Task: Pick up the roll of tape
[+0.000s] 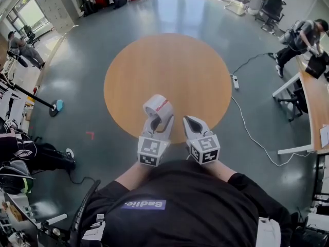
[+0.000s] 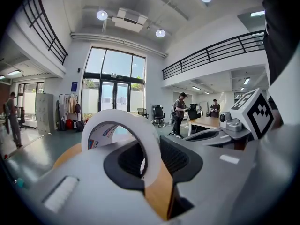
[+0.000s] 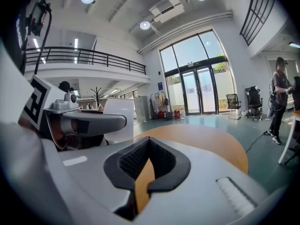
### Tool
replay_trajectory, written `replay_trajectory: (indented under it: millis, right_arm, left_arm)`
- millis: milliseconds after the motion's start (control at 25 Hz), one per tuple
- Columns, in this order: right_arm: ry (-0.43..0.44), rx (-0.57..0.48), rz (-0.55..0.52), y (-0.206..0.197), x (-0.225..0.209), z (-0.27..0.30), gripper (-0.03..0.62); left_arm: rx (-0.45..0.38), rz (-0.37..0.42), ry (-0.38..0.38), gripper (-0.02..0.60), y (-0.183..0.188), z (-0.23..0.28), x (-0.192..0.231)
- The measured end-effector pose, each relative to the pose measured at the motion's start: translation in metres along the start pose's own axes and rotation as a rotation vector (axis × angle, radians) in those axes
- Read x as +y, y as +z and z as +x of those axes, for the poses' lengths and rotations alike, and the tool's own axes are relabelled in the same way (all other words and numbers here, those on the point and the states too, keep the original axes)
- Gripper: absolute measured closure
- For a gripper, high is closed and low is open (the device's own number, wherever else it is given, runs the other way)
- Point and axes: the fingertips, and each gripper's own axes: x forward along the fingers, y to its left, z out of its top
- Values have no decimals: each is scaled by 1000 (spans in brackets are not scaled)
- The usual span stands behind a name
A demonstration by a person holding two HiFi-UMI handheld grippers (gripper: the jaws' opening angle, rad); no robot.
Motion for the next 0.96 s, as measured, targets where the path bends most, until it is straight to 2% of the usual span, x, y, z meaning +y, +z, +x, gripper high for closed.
replay_trajectory:
  millis: [960]
  right_arm:
    - [6, 3, 10, 1, 1, -5, 591]
  left_arm:
    - [4, 32, -29, 460, 2, -4, -12]
